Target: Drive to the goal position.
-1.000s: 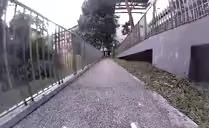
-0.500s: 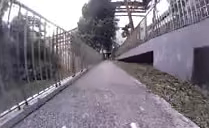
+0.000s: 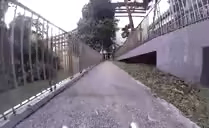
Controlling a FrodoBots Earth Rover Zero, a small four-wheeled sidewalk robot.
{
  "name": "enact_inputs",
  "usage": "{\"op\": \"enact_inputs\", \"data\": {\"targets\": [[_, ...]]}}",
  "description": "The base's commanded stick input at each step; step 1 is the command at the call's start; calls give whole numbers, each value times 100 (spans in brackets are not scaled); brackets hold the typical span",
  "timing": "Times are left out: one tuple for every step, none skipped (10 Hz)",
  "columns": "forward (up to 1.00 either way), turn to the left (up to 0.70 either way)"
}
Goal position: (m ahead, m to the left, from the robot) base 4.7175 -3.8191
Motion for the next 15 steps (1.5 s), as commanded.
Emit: {"op": "enact_inputs", "data": {"targets": [[70, -1], [70, -2], [70, -3], [70, -3], [70, -3], [70, -3], [70, -3], [70, -3], [70, -3], [70, -3], [70, -3], [70, -3], [70, -3], [70, -3], [70, -3]]}}
